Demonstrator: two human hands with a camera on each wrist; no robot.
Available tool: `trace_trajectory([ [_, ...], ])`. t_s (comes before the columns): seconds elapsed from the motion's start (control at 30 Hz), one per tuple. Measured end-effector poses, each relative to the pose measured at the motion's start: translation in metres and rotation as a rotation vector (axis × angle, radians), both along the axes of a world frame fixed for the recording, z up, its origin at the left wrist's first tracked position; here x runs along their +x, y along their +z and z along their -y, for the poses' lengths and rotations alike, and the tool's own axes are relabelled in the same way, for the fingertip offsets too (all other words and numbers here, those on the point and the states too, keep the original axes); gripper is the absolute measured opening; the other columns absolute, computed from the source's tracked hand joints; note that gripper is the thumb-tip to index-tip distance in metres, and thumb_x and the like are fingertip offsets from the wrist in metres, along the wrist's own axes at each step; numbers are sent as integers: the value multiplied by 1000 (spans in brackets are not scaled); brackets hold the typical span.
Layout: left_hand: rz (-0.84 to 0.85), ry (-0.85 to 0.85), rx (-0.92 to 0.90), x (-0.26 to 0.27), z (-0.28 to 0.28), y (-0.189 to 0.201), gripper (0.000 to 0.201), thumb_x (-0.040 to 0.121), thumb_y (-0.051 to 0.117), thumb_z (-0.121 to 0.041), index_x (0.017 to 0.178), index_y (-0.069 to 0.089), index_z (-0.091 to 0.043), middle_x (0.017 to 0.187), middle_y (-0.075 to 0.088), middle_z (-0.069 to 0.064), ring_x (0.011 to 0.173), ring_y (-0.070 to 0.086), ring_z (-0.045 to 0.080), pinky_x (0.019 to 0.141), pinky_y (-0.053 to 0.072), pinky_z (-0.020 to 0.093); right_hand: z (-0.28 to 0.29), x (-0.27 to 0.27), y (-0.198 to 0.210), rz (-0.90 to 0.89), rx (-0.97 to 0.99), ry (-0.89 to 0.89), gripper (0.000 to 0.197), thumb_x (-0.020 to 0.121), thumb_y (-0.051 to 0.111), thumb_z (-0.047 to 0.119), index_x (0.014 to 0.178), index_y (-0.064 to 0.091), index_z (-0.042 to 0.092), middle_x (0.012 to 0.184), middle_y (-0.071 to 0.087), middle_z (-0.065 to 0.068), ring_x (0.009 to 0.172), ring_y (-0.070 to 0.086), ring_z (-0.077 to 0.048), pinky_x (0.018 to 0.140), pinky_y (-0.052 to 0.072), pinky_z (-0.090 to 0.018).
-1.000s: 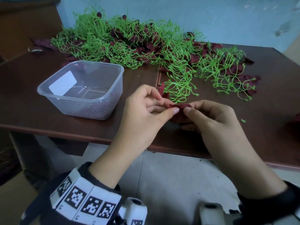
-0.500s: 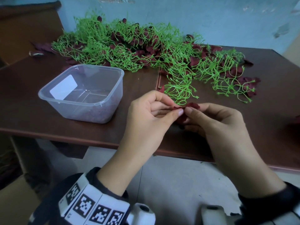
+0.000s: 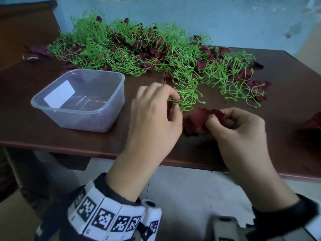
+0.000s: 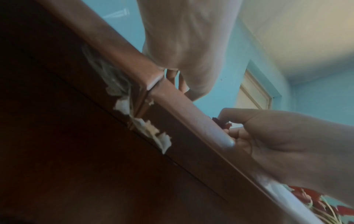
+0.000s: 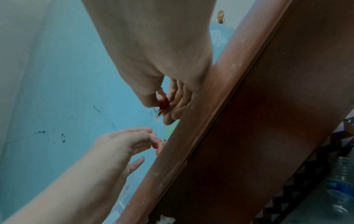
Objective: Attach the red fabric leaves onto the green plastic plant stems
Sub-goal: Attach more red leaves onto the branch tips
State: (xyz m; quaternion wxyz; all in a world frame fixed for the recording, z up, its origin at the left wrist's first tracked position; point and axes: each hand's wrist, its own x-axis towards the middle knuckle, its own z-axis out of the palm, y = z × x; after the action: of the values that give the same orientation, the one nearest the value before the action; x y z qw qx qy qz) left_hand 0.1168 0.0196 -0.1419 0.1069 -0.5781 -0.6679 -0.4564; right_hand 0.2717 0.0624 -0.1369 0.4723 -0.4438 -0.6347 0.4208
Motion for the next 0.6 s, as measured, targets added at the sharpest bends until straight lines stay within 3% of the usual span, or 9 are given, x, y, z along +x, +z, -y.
trace_trajectory([
  [0.13, -109, -2, -178, -5, -6, 2, 27, 80, 63, -11, 102, 69, -25, 124, 61, -12, 126, 45, 24, 100, 44, 48, -3, 1, -1, -23, -59, 38, 9, 88, 68, 6, 80, 69, 11, 66, 74, 0, 62, 73, -14, 62, 57, -30],
  [0.2, -197, 14, -244, -5, -8, 6, 31, 82, 64, -18, 111, 69, -31, 137, 56, -19, 139, 35, 24, 111, 34, 48, -5, 0, -3, -45, -72, 43, 10, 88, 67, 3, 86, 70, 13, 68, 75, -4, 65, 74, -19, 67, 59, -34],
  [0.27, -271, 44, -277, -4, -13, 10, 33, 85, 66, -27, 117, 67, -34, 136, 57, -21, 143, 31, 23, 114, 28, 47, -6, -1, -3, -59, -89, 52, 15, 87, 65, 0, 86, 73, 12, 69, 75, -7, 67, 74, -24, 68, 62, -39],
  [0.37, -227, 60, -318, -5, -21, 9, 26, 87, 71, -31, 113, 68, -35, 126, 63, -20, 136, 39, 20, 111, 28, 45, -7, -2, -2, -69, -118, 77, 19, 87, 62, -2, 78, 75, 9, 67, 74, -10, 70, 73, -30, 72, 63, -44],
  [0.47, -159, 71, -249, -8, -26, 4, 18, 86, 76, -23, 101, 72, -31, 114, 67, -15, 121, 49, 22, 95, 34, 41, -8, 0, -2, -47, -113, 83, 19, 88, 64, 3, 74, 75, 10, 67, 74, -7, 72, 73, -31, 75, 61, -47],
  [0.6, -78, 44, -138, -16, -29, -3, 11, 84, 80, -25, 94, 75, -26, 105, 68, -9, 104, 56, 25, 84, 42, 39, -11, 1, -6, -41, -126, 108, 19, 97, 61, 10, 83, 75, 10, 75, 76, -9, 77, 74, -31, 82, 59, -54],
])
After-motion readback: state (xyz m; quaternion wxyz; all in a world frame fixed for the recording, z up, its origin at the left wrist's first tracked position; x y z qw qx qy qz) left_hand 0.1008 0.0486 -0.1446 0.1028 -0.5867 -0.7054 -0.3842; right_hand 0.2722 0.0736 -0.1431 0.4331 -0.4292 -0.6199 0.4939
